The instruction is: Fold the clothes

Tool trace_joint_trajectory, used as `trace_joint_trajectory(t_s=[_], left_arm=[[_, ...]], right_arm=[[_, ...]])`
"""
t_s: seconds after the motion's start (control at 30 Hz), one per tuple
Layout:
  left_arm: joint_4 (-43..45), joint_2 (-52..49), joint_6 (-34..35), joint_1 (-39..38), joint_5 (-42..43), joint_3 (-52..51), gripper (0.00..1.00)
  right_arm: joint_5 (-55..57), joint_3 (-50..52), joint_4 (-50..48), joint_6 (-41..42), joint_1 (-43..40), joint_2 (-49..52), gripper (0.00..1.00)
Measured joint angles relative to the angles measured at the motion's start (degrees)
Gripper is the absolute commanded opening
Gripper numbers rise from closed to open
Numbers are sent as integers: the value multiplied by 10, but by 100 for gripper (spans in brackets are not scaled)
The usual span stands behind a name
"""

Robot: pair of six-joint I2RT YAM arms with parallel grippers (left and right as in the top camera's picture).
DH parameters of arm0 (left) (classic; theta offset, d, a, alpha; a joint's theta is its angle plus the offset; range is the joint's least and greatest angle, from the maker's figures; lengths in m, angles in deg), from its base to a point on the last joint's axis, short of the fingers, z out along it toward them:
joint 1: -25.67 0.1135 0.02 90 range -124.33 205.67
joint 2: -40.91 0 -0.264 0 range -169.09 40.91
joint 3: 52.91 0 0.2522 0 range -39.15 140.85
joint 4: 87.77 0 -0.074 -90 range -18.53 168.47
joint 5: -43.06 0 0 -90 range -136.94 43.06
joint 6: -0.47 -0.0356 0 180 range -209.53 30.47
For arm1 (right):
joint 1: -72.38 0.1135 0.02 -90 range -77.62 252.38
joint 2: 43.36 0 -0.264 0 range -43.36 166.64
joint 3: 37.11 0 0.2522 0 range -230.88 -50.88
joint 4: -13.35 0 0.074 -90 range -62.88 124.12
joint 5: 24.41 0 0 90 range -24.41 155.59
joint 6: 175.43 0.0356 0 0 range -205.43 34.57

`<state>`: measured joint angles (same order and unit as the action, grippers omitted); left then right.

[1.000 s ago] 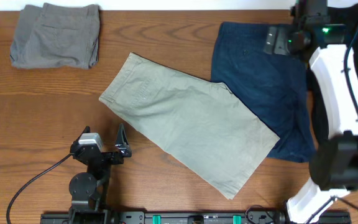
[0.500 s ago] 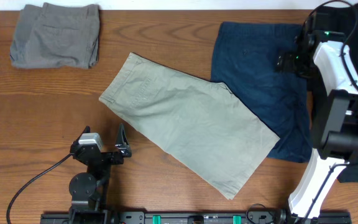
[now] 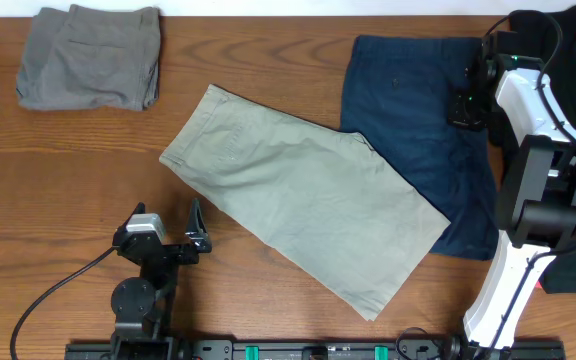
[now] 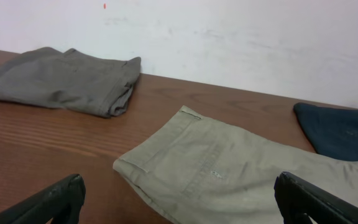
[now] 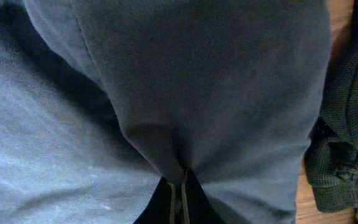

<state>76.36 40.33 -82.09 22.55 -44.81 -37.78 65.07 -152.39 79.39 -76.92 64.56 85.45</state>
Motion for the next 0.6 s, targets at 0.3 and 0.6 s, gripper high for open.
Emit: trace_joint_trajectory(t_s=[0.3,0.6], left_arm=[[0,0,0,0,0,0,98],[0,0,0,0,0,0,98]], right_arm=[[-1,-6,2,-3,-31,-67,1],[6,-28,14,-30,-127,-147,1]])
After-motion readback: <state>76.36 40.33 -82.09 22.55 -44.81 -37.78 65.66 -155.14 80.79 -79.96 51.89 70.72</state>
